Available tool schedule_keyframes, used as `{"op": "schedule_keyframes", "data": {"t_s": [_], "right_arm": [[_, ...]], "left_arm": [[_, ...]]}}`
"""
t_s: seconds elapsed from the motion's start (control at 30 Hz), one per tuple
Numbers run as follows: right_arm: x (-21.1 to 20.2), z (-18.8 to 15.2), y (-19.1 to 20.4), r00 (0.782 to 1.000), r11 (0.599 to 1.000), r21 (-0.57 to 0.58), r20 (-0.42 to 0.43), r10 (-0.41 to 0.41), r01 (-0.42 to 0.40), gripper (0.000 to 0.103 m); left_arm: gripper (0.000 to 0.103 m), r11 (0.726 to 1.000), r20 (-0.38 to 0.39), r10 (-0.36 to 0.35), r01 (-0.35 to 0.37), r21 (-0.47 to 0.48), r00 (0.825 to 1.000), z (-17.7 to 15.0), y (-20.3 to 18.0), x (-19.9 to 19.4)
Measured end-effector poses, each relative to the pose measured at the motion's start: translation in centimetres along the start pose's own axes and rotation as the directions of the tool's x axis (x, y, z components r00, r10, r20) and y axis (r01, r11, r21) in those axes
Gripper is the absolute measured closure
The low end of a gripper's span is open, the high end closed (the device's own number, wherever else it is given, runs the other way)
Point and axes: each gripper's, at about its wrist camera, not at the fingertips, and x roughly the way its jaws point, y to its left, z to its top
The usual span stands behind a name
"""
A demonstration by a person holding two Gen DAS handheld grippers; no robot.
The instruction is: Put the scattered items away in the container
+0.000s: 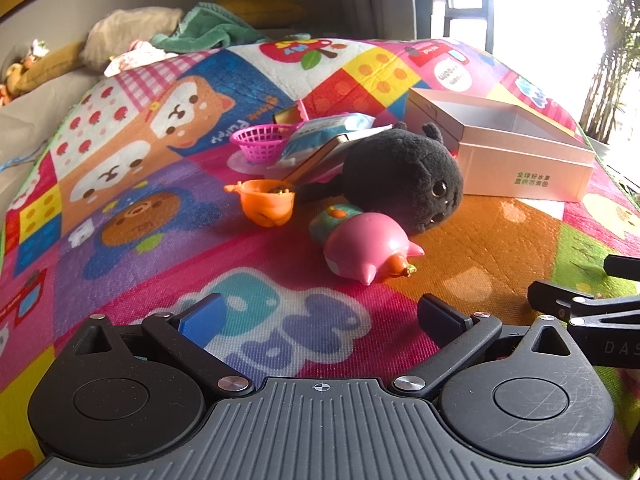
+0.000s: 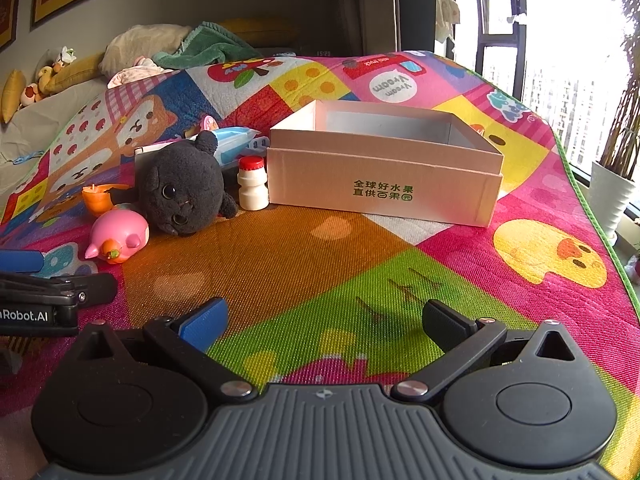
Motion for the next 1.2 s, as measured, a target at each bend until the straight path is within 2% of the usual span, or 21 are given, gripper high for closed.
{"op": "schedule_keyframes", "data": {"t_s": [0.23, 0.47, 0.63, 0.73, 0.9, 1.03, 1.13, 1.2], "right_arm": [[-0.3, 0.0, 0.0, 0.999, 1.000, -0.025, -0.039, 0.009, -0.010, 0.000], [0.2, 1.0, -0.4, 0.994, 0.998, -0.043, -0.103, 0.043, -0.047, 0.000], [0.4, 1.1, -0.4, 0.991, 0.998, -0.040, -0.127, 0.045, -0.050, 0.000], [0.3, 1.0, -0.5, 0.991, 0.998, -0.030, -0.123, 0.044, -0.048, 0.000], [0.1, 0.7, -0.6, 0.993, 0.998, -0.026, -0.103, 0.048, -0.051, 0.000], [0.0, 0.7, -0.6, 0.994, 0.998, -0.031, -0.099, 0.050, -0.053, 0.000], [0.0, 1.3, -0.4, 0.992, 0.997, -0.036, -0.115, 0.060, -0.064, 0.000], [-0.6, 2.2, 0.3, 0.995, 0.993, -0.069, -0.054, 0.089, -0.093, 0.000]], "left_arm": [[0.000, 0.996, -0.002, -0.067, 0.067, 0.053, 0.998, 0.2, -0.8, -0.6], [0.000, 0.989, 0.011, -0.147, 0.147, 0.028, 0.989, 1.1, 0.0, -1.2], [0.000, 0.975, -0.022, -0.222, 0.222, -0.026, 0.975, 1.1, 0.7, -0.7], [0.000, 0.979, -0.023, -0.201, 0.201, 0.009, 0.979, 0.8, 0.5, -0.7], [0.000, 0.985, -0.014, -0.173, 0.173, -0.018, 0.985, 1.4, 1.3, -0.3], [0.000, 0.996, -0.004, -0.087, 0.087, 0.001, 0.996, 2.1, 1.9, 0.7], [0.000, 0.992, -0.039, -0.119, 0.117, -0.046, 0.992, 2.2, 2.8, 1.6], [0.000, 0.989, -0.038, -0.137, 0.134, -0.059, 0.990, 1.9, 3.1, 1.7]]}}
